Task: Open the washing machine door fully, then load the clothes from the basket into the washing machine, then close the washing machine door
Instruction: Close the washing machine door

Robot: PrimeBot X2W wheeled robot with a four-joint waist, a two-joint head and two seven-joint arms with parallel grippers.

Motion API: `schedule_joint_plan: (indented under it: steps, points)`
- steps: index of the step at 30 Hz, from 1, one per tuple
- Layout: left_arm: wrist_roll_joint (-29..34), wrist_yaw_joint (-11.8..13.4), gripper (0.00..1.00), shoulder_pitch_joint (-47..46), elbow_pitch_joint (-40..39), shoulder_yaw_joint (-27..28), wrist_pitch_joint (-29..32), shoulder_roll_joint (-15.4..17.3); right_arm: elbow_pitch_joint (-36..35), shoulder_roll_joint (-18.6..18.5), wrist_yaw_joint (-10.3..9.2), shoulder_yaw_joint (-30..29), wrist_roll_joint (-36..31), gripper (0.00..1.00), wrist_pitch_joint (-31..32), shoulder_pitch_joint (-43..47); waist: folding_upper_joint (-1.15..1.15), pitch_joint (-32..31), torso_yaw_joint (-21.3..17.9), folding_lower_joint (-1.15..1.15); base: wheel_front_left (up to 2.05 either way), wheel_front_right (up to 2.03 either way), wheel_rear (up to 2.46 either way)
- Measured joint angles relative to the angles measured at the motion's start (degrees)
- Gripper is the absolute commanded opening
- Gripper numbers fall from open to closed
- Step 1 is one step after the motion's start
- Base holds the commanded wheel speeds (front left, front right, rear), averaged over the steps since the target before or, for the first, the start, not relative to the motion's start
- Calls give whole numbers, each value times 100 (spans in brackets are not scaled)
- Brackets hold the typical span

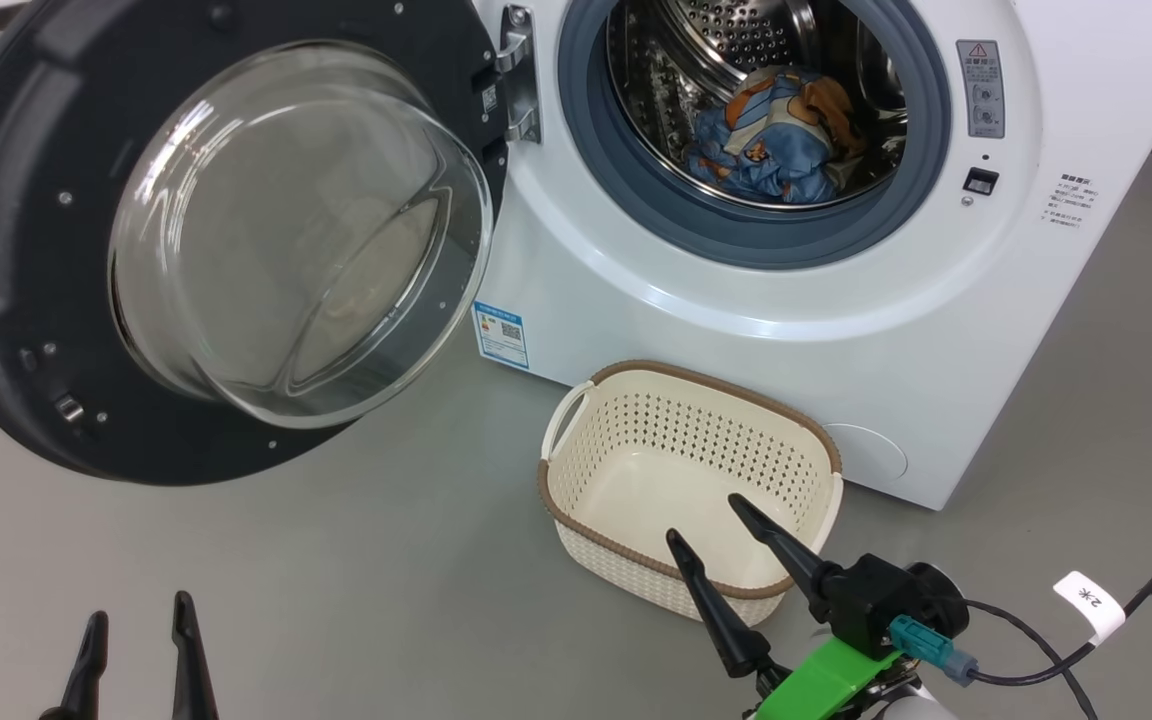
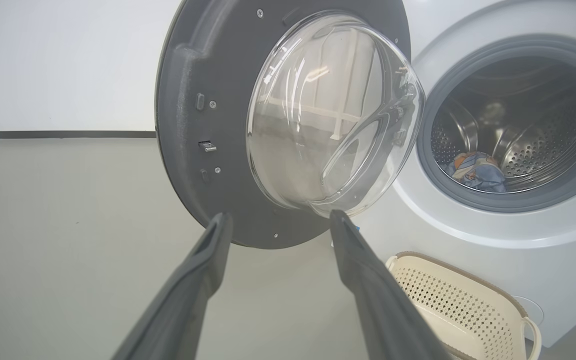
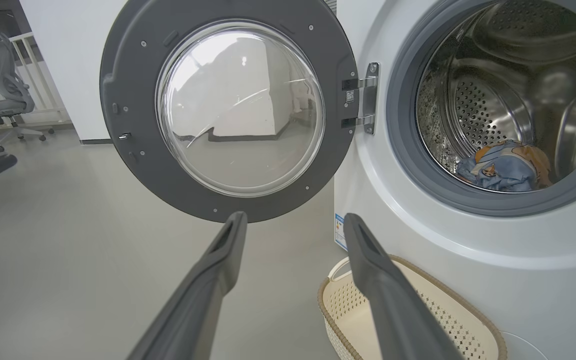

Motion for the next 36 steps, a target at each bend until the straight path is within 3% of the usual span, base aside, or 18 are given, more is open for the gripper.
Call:
schedule_joint_plan:
  steps: [29,30,31,36]
  points:
    - [0,0,100,0,0,-11,0,0,40,0,0,-22,-2,100,0,0,0,-31,-21,0,0,0,0]
    - [0,-1,46,0,-1,-13,0,0,40,0,0,-22,-2,100,0,0,0,-32,-22,0,0,0,0]
    - [0,-2,0,0,-11,-12,0,0,38,0,0,-23,-2,100,0,1,0,-33,-22,0,0,0,0]
    - [-62,-2,0,-1,-49,70,0,-1,14,0,0,-58,-5,100,0,9,0,-23,-19,0,0,0,0]
